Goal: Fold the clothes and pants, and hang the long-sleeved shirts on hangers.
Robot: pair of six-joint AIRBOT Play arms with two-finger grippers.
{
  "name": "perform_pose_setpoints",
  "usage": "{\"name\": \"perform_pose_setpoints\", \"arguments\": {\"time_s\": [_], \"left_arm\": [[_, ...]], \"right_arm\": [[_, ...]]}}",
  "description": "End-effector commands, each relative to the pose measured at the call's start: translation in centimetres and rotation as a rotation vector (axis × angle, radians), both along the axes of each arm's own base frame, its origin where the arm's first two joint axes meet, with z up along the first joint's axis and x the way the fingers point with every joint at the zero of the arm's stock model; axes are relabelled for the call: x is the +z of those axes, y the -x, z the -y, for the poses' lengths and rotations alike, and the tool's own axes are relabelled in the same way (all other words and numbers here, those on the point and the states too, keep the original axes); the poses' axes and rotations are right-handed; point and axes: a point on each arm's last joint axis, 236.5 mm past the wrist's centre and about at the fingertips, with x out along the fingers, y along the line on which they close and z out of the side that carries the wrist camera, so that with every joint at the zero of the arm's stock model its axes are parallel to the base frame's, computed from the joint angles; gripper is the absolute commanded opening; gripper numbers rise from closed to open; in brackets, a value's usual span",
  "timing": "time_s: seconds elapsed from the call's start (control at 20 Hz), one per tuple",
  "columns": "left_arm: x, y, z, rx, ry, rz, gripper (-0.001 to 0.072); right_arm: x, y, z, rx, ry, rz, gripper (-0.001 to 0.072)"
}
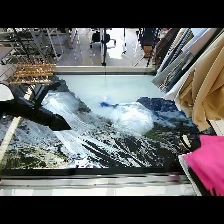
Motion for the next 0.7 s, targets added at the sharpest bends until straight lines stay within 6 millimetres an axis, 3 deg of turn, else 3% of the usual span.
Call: {"name": "perform_pose_setpoints", "arguments": {"time_s": [0.0,0.1,0.2,0.25,0.35,0.4,0.45,0.5,0.55,0.65], "left_arm": [[-1.9,-0.8,-0.1,0.003,-0.011,-0.052,0.0012],[-2.8,-1.1,-0.1,0.003,-0.012,-0.080,0.0012],[-3.7,-1.4,-0.6,0.009,-0.032,-0.097,0.0012],[-4.4,-1.6,-1.6,0.018,-0.079,-0.097,0.0012],[-6.6,-2.0,-6.0,0.062,-0.277,-0.091,0.0012],[-7.7,-2.2,-9.5,0.135,-0.424,-0.106,0.0012],[-8.2,-2.6,-13.3,0.239,-0.575,-0.114,0.0012],[-8.1,-3.0,-17.0,0.359,-0.713,-0.105,0.0012],[-7.3,-3.4,-20.0,0.454,-0.813,-0.074,0.0012],[-5.8,-4.4,-21.6,0.543,-0.820,0.005,0.0012]], "right_arm": [[-4.2,10.1,1.7,-0.110,0.081,-0.317,0.0055],[-2.1,10.0,5.9,-0.124,0.256,-0.311,0.0695],[2.8,7.7,9.6,-0.098,0.424,-0.252,0.0699],[6.3,4.8,11.5,-0.084,0.523,-0.163,0.0698],[14.5,-3.6,13.6,-0.053,0.711,0.134,0.0697],[18.1,-8.5,12.9,-0.025,0.747,0.320,0.0696],[20.6,-13.4,11.0,0.030,0.729,0.495,0.0697],[21.7,-18.5,7.4,0.133,0.654,0.633,0.0696],[20.8,-22.6,2.6,0.298,0.562,0.674,0.0696],[16.0,-27.0,-7.6,0.666,0.390,0.591,0.0692]]}}
